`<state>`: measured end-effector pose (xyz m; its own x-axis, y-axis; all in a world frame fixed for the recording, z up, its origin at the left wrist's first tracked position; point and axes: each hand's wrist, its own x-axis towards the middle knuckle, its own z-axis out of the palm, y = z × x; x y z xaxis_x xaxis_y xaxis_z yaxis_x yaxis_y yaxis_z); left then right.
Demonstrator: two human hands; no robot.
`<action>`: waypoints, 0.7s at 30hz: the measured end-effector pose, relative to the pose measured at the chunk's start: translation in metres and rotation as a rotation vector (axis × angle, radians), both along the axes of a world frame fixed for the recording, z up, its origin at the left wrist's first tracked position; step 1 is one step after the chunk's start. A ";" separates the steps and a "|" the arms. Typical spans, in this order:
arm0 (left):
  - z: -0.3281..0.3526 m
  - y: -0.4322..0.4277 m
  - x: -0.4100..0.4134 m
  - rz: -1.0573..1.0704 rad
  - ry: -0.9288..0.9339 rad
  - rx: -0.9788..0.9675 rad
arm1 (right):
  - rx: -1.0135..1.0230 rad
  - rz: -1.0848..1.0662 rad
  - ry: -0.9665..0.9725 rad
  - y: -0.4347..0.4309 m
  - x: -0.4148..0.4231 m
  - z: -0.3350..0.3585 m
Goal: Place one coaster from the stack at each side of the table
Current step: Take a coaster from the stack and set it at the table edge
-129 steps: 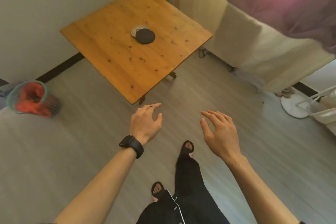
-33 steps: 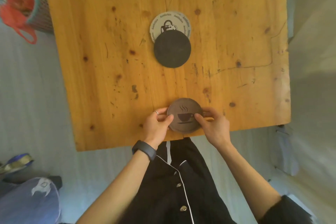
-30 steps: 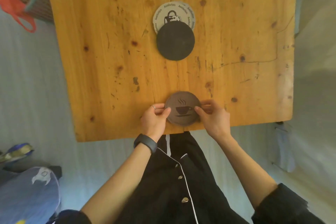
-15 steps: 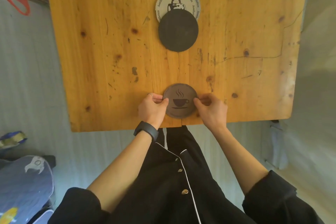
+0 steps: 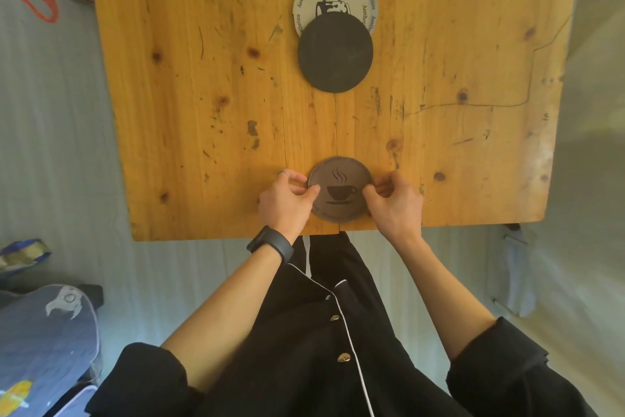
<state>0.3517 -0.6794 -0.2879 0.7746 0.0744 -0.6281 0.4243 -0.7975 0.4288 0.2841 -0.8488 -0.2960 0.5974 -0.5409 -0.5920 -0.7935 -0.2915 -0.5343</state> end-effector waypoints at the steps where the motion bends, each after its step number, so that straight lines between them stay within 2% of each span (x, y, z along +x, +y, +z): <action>1: 0.001 0.000 0.000 -0.027 -0.010 0.008 | -0.008 0.005 -0.004 0.000 0.000 0.000; 11: 0.002 -0.002 -0.008 -0.173 -0.101 0.088 | -0.068 0.112 0.010 -0.004 -0.002 -0.005; 15: -0.004 0.005 -0.012 -0.376 -0.252 0.141 | -0.138 0.175 -0.010 -0.008 -0.006 -0.007; 18: -0.013 0.012 -0.012 -0.634 -0.413 0.200 | -0.213 0.264 -0.137 -0.008 -0.012 -0.008; 21: -0.016 0.015 -0.007 -0.765 -0.504 0.186 | -0.204 0.339 -0.226 -0.009 -0.017 -0.011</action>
